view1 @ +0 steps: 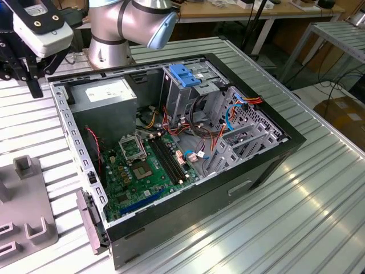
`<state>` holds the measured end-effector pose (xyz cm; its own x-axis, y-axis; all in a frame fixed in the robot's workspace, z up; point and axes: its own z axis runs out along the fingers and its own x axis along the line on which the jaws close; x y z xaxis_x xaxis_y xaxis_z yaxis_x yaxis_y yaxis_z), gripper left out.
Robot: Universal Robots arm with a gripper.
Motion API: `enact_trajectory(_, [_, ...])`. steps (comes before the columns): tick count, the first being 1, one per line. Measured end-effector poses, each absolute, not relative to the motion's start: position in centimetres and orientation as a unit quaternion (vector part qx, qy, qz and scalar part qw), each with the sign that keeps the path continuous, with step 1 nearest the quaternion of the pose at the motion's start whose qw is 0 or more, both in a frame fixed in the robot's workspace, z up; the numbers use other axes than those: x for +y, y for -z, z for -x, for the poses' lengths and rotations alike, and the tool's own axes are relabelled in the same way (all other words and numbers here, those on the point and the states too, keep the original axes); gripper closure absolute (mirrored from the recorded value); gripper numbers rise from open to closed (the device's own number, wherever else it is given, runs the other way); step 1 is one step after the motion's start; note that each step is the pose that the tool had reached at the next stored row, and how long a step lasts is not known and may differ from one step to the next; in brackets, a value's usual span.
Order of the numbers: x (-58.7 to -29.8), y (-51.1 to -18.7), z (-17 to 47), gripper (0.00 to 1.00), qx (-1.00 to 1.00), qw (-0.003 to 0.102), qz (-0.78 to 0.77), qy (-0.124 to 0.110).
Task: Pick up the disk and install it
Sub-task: 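Reach for the disk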
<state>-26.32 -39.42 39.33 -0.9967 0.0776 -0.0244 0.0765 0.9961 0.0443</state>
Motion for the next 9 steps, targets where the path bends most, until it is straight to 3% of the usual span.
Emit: enact_trajectory(9, [-39.4, -39.3, 28.6, 0.90, 0.999, 0.013, -0.039, -0.022])
